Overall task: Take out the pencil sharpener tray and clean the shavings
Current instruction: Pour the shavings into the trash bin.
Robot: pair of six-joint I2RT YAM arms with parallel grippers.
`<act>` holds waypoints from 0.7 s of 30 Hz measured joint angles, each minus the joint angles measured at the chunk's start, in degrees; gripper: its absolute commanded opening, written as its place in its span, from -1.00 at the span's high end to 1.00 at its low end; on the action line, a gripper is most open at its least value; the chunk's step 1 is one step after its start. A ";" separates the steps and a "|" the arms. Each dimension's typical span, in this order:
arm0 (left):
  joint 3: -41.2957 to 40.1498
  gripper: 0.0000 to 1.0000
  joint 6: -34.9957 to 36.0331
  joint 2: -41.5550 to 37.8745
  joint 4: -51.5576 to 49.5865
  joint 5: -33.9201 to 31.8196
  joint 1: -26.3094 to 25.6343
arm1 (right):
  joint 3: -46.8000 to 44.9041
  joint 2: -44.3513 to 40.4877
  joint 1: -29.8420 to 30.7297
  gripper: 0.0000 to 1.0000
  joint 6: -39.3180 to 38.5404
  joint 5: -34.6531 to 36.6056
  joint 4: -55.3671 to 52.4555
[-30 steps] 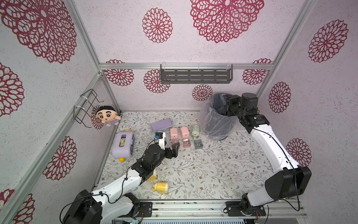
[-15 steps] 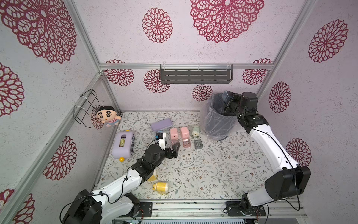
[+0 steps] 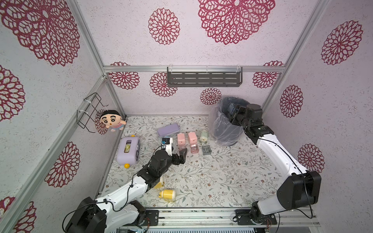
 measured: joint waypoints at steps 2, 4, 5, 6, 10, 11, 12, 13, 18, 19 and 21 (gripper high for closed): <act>0.00 -0.95 0.00 0.00 0.00 0.00 0.00 | 2.78 0.04 0.09 0.28 -0.13 0.00 -1.33; 0.00 -0.95 0.00 0.00 0.00 -0.02 0.00 | 5.20 0.04 0.28 0.28 -0.52 0.04 -2.03; 0.00 -0.95 0.00 0.00 0.00 -0.07 0.00 | 6.43 0.04 0.44 0.28 -0.72 0.09 -2.19; 0.00 -0.95 0.02 0.00 0.00 -0.07 0.00 | 7.10 0.04 0.57 0.28 -0.96 0.15 -2.14; 0.00 -0.95 0.00 0.00 0.00 -0.20 -0.02 | 6.16 -0.31 1.11 0.28 -1.09 0.72 -1.81; 0.00 -0.95 0.02 0.00 0.00 -0.20 -0.02 | 4.83 -0.39 1.22 0.27 -1.05 0.87 -1.66; 0.00 -0.95 0.00 0.00 0.00 -0.20 -0.02 | 3.74 -0.42 1.27 0.27 -1.03 0.96 -1.66; 0.00 -0.95 0.02 0.00 0.00 -0.20 -0.02 | 2.38 -0.39 1.29 0.27 -0.98 1.01 -1.77; 0.00 -0.95 0.00 0.00 -0.02 -0.22 -0.04 | 1.09 0.04 1.46 0.27 -1.09 1.05 -4.11; 0.00 -0.95 0.00 -0.02 0.00 -0.22 -0.04 | 2.03 0.15 1.60 0.27 -1.22 1.07 -4.94; 0.00 -0.95 0.00 -0.02 -0.02 -0.24 -0.04 | 4.90 0.61 1.84 0.26 -1.84 1.27 -6.69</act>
